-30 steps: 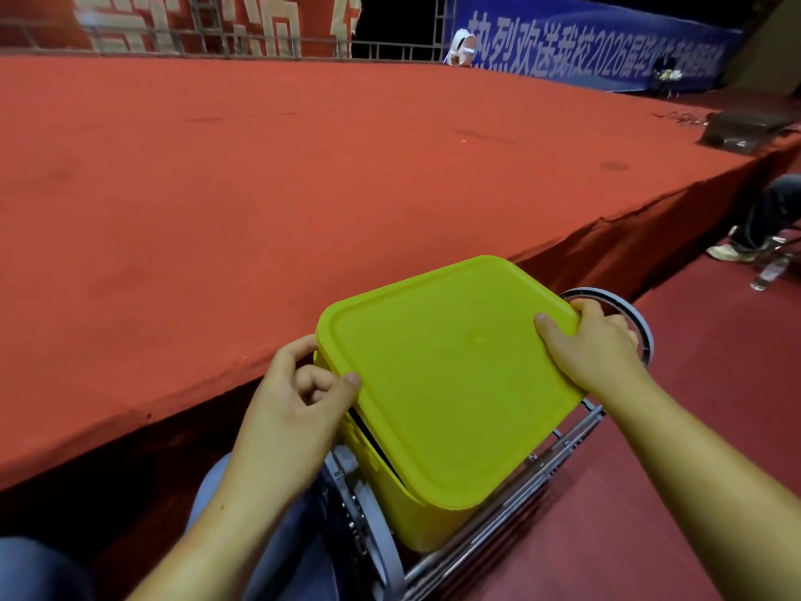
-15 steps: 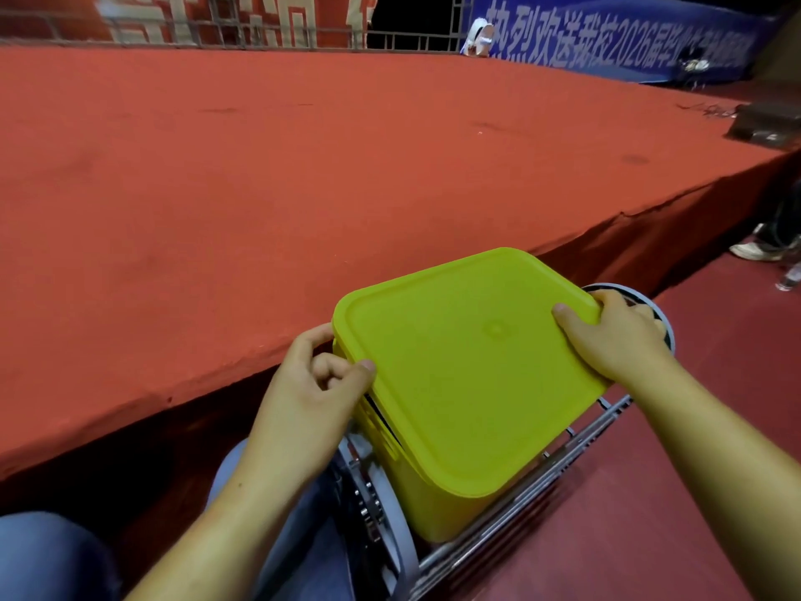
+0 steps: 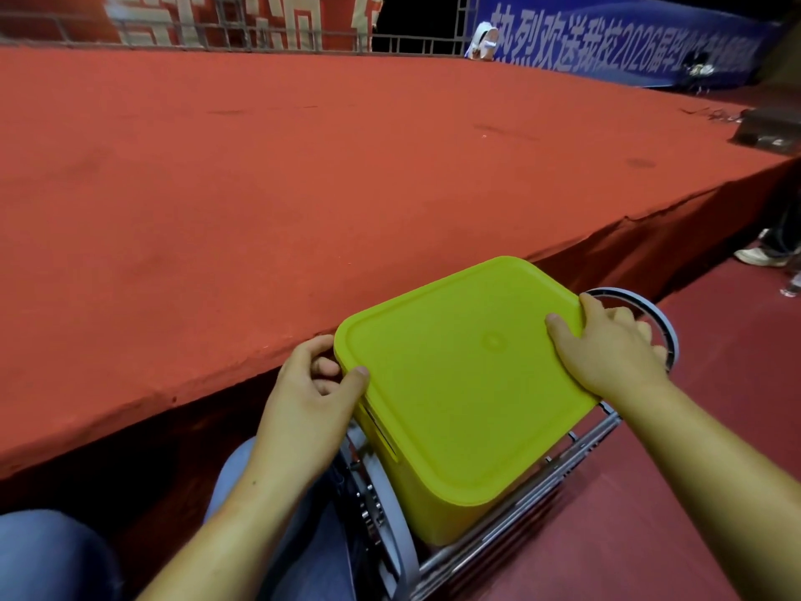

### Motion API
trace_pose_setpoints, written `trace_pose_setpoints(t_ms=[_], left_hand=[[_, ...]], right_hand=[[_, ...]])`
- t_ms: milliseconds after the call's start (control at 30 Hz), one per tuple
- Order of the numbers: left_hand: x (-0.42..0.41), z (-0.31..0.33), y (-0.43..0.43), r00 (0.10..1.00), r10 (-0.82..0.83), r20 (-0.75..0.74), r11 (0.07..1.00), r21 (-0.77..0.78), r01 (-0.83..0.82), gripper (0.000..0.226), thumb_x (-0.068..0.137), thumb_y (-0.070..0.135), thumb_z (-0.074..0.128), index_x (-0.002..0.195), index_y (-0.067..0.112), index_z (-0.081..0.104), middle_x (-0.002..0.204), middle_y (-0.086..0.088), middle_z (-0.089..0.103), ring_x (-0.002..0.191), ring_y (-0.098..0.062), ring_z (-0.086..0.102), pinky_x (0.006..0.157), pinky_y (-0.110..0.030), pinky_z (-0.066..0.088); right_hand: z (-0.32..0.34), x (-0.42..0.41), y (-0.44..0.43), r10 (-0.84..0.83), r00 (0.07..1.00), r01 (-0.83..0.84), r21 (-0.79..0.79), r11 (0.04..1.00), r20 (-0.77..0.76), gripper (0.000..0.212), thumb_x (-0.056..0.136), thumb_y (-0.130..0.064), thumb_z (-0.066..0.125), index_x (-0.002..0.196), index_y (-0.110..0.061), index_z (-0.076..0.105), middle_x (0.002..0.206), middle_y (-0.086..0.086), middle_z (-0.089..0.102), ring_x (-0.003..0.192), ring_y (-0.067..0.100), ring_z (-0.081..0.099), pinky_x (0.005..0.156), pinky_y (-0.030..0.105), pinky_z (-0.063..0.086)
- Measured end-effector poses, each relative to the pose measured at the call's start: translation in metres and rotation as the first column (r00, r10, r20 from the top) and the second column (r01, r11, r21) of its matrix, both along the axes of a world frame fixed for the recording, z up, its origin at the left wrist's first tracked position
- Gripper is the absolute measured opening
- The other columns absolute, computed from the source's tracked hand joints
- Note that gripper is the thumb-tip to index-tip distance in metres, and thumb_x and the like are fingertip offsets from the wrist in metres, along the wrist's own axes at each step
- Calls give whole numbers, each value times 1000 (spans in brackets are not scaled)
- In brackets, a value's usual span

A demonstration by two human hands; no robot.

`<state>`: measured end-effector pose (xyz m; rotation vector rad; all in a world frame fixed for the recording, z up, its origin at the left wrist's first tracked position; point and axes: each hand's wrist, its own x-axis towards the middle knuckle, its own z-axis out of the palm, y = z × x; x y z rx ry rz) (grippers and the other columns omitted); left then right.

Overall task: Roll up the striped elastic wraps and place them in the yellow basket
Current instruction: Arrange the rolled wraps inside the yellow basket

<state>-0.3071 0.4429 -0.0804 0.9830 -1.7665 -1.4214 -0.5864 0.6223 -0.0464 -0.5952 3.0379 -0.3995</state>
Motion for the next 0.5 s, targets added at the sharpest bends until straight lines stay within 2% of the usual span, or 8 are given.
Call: trace_pose_setpoints(t_ms=[67,167,267,400,500], left_hand=[[-2,-2,-3,1000,-11,15,1000,-10,11,31,91,32,76,116,43,62,108,-4,63,73,-4,60,74,-28,53],[-7,2,-13,995,-33,97,996,-77,40,27,94,35,70,119,39,62,114,5,63,80,-1,63,75,-20,47],[-16,9,-26,984,-36,174,985,-159,64,32,98,37,65,129,31,64,120,8,66,99,-4,65,85,-26,50],[-26,14,-37,970,-19,242,964,-254,82,26,102,34,61,125,28,70,119,11,71,107,-10,65,94,-32,49],[-32,14,-41,960,-32,279,959,-263,109,25,101,38,59,122,29,72,118,10,72,108,-12,66,100,-38,51]], right_hand=[[3,2,-3,48,998,-46,42,998,-49,77,97,-75,34,160,-31,32,163,13,34,148,40,31,116,61,24],[5,8,-17,199,975,-194,58,979,-102,73,97,-75,36,159,-37,34,172,4,19,158,31,17,123,61,13],[4,13,-38,329,943,-327,40,944,-51,73,97,-76,34,161,-40,29,175,-2,10,161,27,7,126,60,11],[6,12,-66,387,922,-387,18,922,6,76,98,-76,30,164,-38,21,175,-6,6,162,24,3,127,59,9],[10,9,-78,396,918,-397,19,918,31,77,99,-75,29,165,-37,15,175,-7,5,162,23,1,127,59,8]])
